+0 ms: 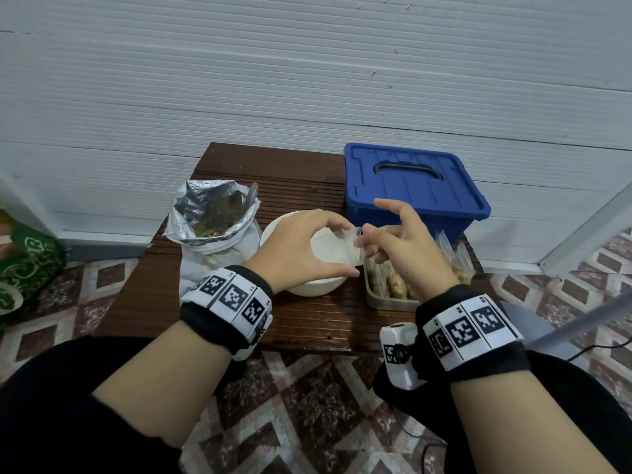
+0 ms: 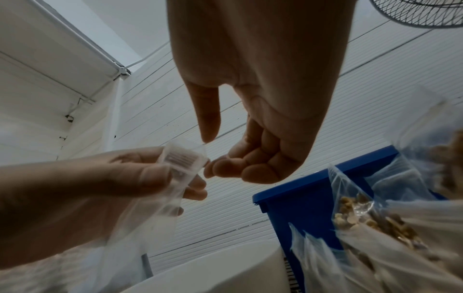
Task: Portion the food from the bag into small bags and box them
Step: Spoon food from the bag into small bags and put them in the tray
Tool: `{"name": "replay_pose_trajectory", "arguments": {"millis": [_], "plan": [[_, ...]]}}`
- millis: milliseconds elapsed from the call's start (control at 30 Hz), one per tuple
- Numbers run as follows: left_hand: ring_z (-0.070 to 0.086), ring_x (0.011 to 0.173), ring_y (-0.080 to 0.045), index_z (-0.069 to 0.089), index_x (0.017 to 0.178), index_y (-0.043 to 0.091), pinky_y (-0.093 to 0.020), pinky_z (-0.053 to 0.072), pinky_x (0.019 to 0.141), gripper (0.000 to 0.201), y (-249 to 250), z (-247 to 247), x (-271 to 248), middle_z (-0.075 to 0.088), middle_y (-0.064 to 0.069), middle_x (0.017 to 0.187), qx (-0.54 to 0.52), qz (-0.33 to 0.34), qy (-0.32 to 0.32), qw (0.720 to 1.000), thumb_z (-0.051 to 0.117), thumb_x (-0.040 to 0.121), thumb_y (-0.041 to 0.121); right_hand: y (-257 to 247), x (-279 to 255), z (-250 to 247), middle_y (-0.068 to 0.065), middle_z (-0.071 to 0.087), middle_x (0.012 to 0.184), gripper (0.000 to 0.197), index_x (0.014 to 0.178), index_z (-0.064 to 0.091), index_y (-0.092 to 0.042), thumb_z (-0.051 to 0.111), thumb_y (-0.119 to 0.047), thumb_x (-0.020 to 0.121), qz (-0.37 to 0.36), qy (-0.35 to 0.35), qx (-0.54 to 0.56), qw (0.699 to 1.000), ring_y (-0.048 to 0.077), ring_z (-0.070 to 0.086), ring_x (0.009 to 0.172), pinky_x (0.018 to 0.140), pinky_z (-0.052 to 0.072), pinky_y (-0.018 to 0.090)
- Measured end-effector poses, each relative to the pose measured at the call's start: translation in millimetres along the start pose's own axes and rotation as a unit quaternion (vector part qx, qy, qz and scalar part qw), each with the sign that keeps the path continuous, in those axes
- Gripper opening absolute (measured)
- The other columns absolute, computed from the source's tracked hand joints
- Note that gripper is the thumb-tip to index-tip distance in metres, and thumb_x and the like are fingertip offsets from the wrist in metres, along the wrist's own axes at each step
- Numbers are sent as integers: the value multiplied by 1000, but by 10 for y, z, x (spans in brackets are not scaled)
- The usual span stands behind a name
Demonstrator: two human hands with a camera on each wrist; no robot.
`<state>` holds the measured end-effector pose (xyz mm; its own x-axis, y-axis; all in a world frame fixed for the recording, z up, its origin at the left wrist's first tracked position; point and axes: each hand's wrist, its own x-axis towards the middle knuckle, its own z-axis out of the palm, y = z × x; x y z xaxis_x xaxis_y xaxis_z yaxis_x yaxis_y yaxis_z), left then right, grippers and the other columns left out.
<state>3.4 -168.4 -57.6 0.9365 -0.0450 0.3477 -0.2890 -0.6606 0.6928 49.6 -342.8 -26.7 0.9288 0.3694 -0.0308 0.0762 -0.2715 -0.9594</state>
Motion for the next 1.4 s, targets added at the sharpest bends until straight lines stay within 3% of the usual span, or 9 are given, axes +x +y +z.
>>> {"name": "replay_pose_trajectory", "arguments": {"millis": [300, 433, 633, 800, 933, 1033, 1133, 1233, 1400], "plan": [[58, 98, 4, 70, 93, 27, -7, 39, 87, 38, -6, -14, -6, 68, 15, 96, -23, -41, 22, 999, 85, 63, 43, 7, -11, -5, 5, 72, 84, 48, 131, 44, -22, 66, -18, 88, -4, -6, -27, 1000, 0, 63, 67, 79, 49, 27], [58, 99, 7, 67, 107, 32, -7, 38, 89, 48, 38, -67, 5, 68, 17, 94, -40, -49, 51, 997, 85, 63, 42, -1, 8, 6, 3, 72, 84, 33, 125, 49, -22, 58, -26, 94, -4, 29, 6, 1000, 5, 62, 66, 74, 49, 28], [62, 93, 4, 68, 103, 25, -13, 48, 85, 44, 321, -460, 33, 69, 14, 100, -93, -28, 164, 982, 87, 64, 32, -120, 87, 153, 3, 71, 83, 15, 109, 58, -22, 53, -27, 96, -21, 50, 18, 998, 4, 58, 62, 69, 44, 27], [65, 91, 2, 66, 105, 27, -17, 52, 81, 46, 318, -898, -8, 70, 13, 97, -94, -50, 251, 962, 86, 64, 36, -297, 200, 521, -1, 69, 82, 10, 93, 63, -28, 55, -34, 94, -52, 5, -9, 999, 5, 58, 67, 66, 43, 22], [63, 88, 5, 68, 106, 25, -10, 49, 77, 47, 115, -1228, -114, 69, 13, 96, -63, -98, 296, 948, 86, 64, 34, -426, 309, 835, -7, 65, 89, 24, 108, 66, -24, 61, -38, 90, -104, -36, -77, 991, 1, 57, 82, 71, 43, 13], [67, 88, -4, 70, 101, 22, -18, 53, 80, 43, -77, -1409, -207, 72, 9, 95, -64, -146, 296, 942, 87, 63, 35, -492, 383, 1033, -8, 62, 84, 28, 109, 68, -19, 66, -37, 87, -133, -36, -115, 984, -2, 53, 75, 66, 39, 7], [66, 79, 5, 69, 93, 22, -14, 53, 76, 37, -194, -1465, -274, 72, 11, 88, -77, -187, 246, 948, 85, 62, 36, -514, 444, 1187, -4, 68, 82, 20, 97, 73, -15, 68, -31, 86, -156, -19, -140, 978, 3, 58, 74, 70, 45, 14], [63, 71, 10, 67, 87, 25, -9, 48, 66, 40, -263, -1464, -321, 70, 13, 80, -90, -210, 211, 950, 84, 55, 42, -509, 460, 1303, -3, 64, 79, 18, 91, 75, -12, 65, -27, 89, -196, 5, -215, 957, 8, 55, 75, 68, 37, 18], [67, 84, -3, 69, 95, 22, -22, 54, 77, 57, -324, -1504, -337, 71, 10, 86, -109, -228, 215, 943, 82, 48, 52, -524, 404, 1327, -2, 62, 73, 17, 84, 73, -11, 63, -22, 90, -301, 43, -237, 923, 15, 47, 75, 71, 30, 24]]}}
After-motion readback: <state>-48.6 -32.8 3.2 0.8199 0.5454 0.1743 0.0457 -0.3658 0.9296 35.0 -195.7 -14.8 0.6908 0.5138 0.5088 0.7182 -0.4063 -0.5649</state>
